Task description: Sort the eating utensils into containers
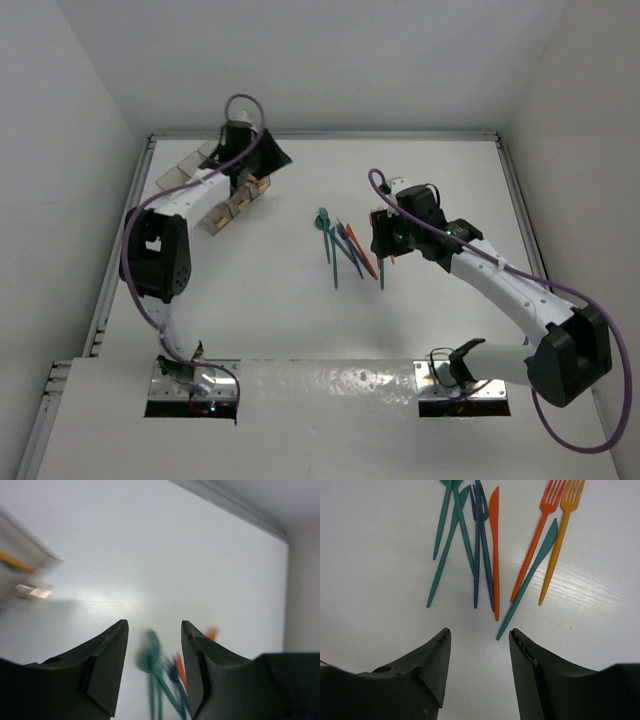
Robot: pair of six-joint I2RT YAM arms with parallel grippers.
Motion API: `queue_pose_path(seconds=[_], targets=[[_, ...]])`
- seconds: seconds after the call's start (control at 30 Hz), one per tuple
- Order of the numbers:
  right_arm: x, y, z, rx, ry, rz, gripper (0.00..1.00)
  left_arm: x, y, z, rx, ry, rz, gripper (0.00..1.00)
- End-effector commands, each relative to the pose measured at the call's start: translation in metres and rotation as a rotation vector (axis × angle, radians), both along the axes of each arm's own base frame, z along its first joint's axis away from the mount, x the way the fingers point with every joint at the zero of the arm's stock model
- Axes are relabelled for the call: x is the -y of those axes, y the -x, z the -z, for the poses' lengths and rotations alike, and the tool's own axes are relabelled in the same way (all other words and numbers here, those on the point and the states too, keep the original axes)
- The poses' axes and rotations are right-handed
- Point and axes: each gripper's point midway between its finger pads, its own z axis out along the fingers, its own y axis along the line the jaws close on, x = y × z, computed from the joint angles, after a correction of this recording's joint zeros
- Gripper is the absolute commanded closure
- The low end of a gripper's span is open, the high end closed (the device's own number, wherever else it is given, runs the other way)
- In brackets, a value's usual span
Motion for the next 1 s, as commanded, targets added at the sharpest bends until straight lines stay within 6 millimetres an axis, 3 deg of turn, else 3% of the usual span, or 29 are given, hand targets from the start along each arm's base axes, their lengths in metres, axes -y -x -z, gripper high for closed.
queue_pose_path(seconds=[0.0,0.17,0.33,0.77,0.97], targets=[[0.003,0.001,-0.008,0.036,-0.024,0.016,0.5,0.076,0.043,-0.007,0.095,0.078,0.262,0.57],[0.005,0.011,-0.007,0.048,-0.044,0.008,0.51,0.101,0.083,0.048,-0.001,0.063,0.37,0.63],[0.001,0.021,-0.006,0.044,-0.079,-0.033,0.51,0.112,0.097,0.079,-0.043,0.035,0.422,0.69],[0.002,0.027,-0.002,0.043,-0.083,-0.042,0.51,0.121,0.098,0.133,-0.124,0.026,0.452,0.72],[0.001,0.029,0.001,0.032,-0.081,-0.056,0.51,0.124,0.092,0.143,-0.114,0.013,0.467,0.72]])
